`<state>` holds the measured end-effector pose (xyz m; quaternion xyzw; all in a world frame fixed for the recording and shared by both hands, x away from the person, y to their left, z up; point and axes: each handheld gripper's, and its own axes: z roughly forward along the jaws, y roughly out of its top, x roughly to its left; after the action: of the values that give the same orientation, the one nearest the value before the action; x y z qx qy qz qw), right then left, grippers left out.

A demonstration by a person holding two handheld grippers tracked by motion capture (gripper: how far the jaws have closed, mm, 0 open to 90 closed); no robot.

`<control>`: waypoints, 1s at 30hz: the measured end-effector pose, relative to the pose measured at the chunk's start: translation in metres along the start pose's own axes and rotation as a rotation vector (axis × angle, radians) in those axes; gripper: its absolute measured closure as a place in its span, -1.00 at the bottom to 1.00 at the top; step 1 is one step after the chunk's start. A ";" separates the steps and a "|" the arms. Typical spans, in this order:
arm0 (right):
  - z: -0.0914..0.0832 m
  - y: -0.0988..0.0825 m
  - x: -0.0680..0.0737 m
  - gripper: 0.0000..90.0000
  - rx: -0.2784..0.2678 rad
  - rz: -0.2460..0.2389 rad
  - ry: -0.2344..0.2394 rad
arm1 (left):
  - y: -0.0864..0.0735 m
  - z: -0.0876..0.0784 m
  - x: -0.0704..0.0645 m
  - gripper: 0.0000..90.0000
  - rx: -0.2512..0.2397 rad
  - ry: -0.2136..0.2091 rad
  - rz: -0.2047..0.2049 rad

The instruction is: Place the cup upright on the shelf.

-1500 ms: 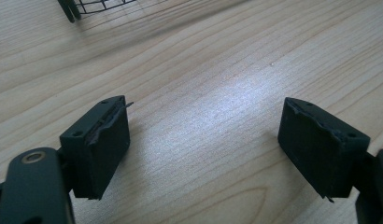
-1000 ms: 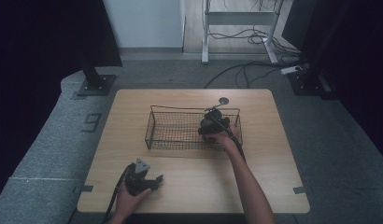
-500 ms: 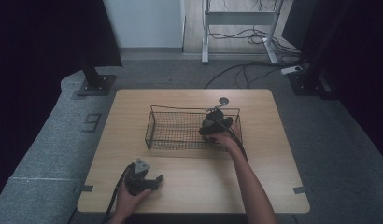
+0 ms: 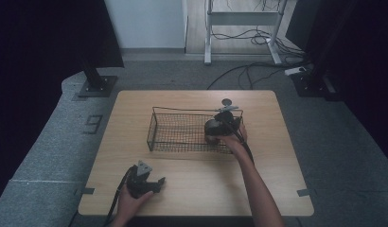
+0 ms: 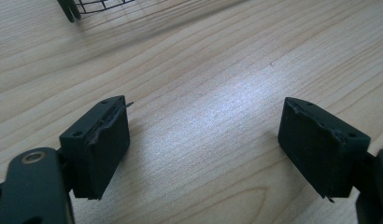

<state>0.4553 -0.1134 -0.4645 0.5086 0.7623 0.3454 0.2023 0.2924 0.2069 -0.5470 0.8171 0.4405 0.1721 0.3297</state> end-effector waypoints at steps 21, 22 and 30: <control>-0.052 -0.035 -0.001 -0.68 -0.189 0.008 0.045 | 0.000 0.000 0.000 -0.63 0.001 0.002 0.001; -0.055 -0.038 -0.001 -0.67 -0.198 0.011 0.048 | 0.000 0.000 0.000 -0.63 0.001 0.002 0.001; -0.077 -0.068 -0.003 -0.62 -0.231 -0.009 0.071 | 0.000 0.000 0.000 -0.63 0.001 0.001 0.001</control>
<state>0.3624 -0.1571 -0.4616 0.4658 0.7265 0.4478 0.2337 0.2923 0.2068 -0.5469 0.8174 0.4404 0.1726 0.3289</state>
